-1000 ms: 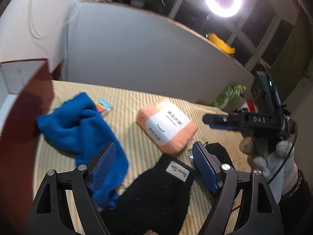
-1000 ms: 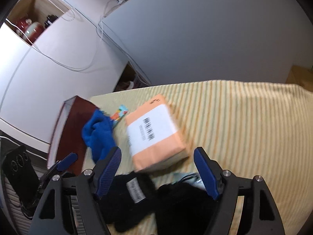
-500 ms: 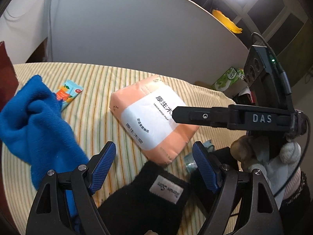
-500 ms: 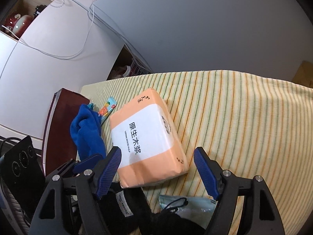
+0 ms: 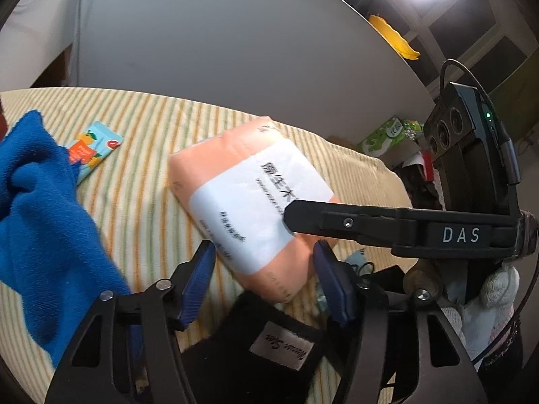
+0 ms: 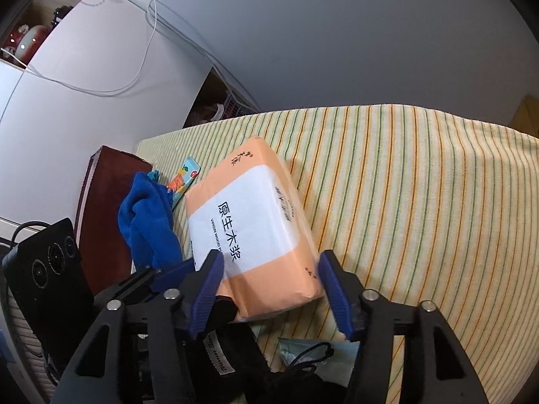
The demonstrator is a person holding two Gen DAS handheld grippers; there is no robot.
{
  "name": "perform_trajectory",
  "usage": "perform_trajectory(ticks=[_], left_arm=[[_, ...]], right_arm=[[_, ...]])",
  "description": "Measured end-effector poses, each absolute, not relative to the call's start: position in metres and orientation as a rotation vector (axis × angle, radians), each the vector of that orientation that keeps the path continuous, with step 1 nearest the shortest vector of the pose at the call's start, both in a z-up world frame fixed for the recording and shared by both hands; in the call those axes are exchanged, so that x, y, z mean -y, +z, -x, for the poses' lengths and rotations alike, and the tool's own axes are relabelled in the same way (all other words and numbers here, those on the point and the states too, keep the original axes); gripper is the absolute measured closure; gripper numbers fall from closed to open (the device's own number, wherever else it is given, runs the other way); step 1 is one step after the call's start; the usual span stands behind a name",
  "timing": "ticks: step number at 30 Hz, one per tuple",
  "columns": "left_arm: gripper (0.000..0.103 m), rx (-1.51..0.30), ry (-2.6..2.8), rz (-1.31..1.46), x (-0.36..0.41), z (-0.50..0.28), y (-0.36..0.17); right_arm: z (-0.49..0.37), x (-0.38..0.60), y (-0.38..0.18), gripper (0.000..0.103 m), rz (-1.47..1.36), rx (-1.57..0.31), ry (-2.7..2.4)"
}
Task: Organize soft objects
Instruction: 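Close both grippers on the orange-and-white tissue pack and lift it, then carry the tissue pack into the white shoebox and open both grippers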
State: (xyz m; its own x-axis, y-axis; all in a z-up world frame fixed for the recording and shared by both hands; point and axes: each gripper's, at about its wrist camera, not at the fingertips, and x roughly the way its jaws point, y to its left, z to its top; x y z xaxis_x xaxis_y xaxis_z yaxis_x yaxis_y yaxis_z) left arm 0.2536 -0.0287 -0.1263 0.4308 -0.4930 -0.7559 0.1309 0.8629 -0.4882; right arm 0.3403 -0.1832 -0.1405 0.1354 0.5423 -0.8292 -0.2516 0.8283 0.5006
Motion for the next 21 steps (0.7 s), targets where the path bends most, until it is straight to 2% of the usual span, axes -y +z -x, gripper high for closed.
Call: perform_trajectory(ticks=[11, 21], left_arm=[[0.046, -1.015, -0.398, 0.370, 0.038, -0.248, -0.111], [0.046, -0.922, -0.403, 0.358, 0.020, -0.225, -0.080]], right_arm=[[-0.329, 0.180, -0.126, 0.055, -0.229, -1.288, 0.572], [-0.311, 0.182, -0.086, 0.057, -0.238, -1.211, 0.600]])
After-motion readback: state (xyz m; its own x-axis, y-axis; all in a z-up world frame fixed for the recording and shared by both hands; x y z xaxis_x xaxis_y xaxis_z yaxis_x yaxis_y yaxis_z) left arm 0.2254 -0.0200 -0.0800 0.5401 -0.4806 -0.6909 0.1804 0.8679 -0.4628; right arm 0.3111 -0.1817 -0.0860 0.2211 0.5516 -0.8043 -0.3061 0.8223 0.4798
